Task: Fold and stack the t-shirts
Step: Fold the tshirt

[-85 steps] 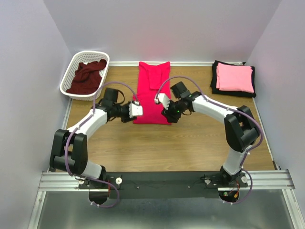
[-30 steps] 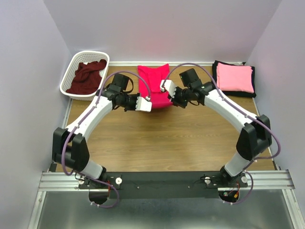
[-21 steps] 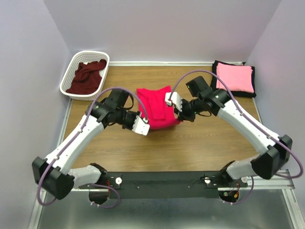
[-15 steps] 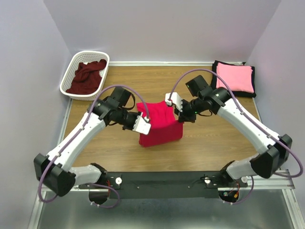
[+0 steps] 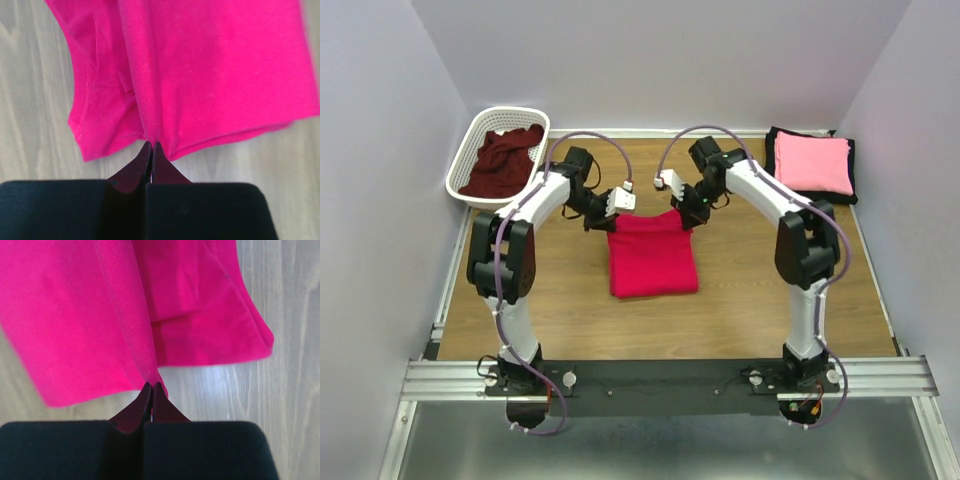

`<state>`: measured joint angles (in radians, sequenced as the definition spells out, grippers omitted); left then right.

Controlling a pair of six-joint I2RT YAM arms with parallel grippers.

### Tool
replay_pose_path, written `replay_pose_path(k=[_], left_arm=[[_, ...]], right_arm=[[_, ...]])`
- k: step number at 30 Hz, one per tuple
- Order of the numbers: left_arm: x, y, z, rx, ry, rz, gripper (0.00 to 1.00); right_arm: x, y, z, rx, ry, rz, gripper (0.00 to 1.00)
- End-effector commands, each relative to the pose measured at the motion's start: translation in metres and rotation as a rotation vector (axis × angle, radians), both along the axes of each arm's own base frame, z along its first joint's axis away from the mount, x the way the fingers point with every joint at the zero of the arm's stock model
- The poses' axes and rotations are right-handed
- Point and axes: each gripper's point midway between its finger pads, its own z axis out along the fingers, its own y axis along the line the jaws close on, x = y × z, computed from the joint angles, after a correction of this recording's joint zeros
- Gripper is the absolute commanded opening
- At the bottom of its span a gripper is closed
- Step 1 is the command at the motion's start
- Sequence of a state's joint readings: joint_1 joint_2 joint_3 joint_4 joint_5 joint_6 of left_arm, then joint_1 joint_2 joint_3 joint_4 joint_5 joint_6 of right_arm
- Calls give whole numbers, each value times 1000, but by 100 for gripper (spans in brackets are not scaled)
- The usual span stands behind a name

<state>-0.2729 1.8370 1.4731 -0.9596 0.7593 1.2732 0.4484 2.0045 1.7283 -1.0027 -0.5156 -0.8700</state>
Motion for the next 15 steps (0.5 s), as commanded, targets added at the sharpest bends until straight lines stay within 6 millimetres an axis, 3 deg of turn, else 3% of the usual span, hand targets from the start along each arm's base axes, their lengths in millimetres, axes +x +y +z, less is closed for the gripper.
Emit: replay_pose_path(k=[1,3,7,10,13,15], left_arm=[[25,-3,-25,-13,66,94,3],[31,-1,-46,12,99,122,4],[34,0,-64,35,145,158,5],[17,0,-64,21,163,139,5],[-20,2,-74,41,196,108,5],[-35,0,-68,33,188,81,5]], right_arm=[[16,7,-28,25,64,11,1],[16,11,-48,25,118,-4,0],[2,15,-70,40,230,-53,0],[-9,16,-68,60,262,-82,1],[-44,10,-72,51,315,-89,0],[-62,8,-71,51,328,-91,1]])
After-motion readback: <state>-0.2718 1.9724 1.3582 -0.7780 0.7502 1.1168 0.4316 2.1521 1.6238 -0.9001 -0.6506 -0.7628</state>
